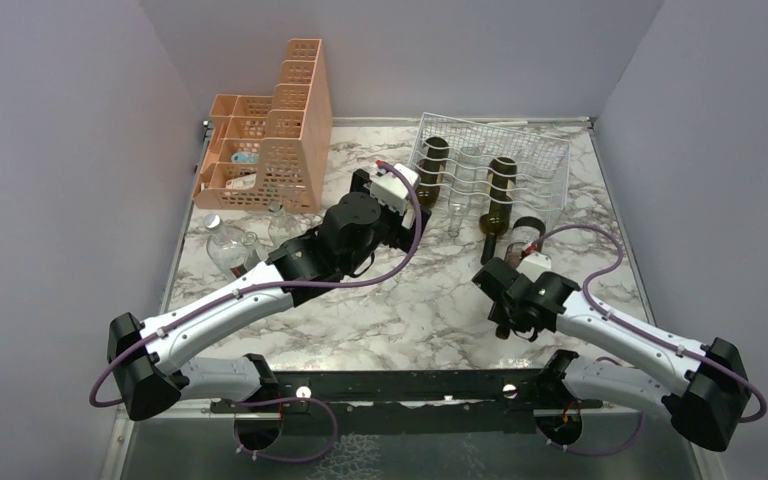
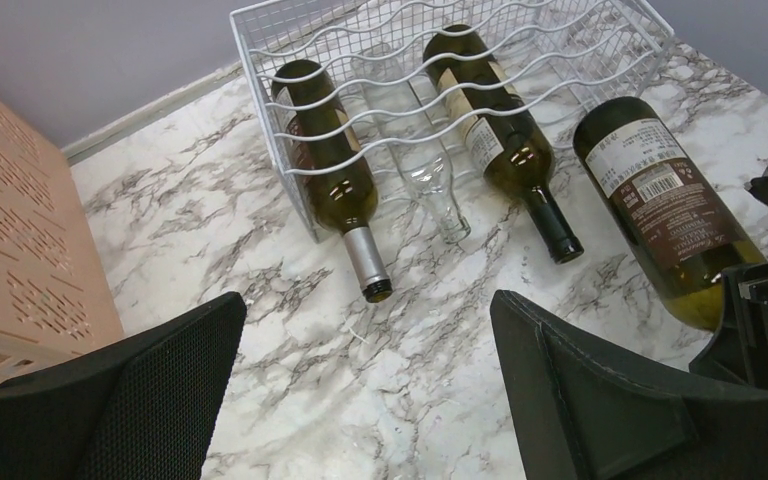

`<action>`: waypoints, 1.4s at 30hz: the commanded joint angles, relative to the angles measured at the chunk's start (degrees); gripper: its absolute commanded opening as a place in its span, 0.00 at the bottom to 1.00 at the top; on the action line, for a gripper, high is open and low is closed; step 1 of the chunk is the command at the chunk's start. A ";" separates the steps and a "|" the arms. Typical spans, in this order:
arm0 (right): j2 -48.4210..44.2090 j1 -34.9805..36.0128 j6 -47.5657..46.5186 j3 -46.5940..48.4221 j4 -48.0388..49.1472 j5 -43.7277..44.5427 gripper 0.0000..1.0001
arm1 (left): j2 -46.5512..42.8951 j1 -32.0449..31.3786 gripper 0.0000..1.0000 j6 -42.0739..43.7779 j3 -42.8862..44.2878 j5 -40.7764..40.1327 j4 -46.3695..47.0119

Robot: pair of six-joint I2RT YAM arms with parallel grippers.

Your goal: Put the wine bottle on the wine rack

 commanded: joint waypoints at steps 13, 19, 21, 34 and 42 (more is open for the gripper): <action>3.74 -13.27 -17.98 -1.46 18.64 -5.75 0.01 | -1.19 -0.05 0.99 1.73 1.40 -0.92 -1.96; 5.33 -16.53 -20.81 -1.88 22.28 -8.01 0.01 | -1.47 -0.02 0.99 1.78 1.19 -0.82 -2.49; 6.03 -17.30 -21.83 -1.81 23.81 -8.02 0.01 | -1.56 -0.02 0.99 1.73 1.15 -0.85 -2.70; 13.76 -25.07 -33.31 -0.90 38.47 -6.66 0.01 | -5.02 -0.02 0.99 1.35 -0.14 -0.39 -3.51; 20.94 -28.60 -37.92 5.43 41.68 -7.58 0.01 | -7.74 -0.02 0.99 0.97 -1.38 -0.51 -4.04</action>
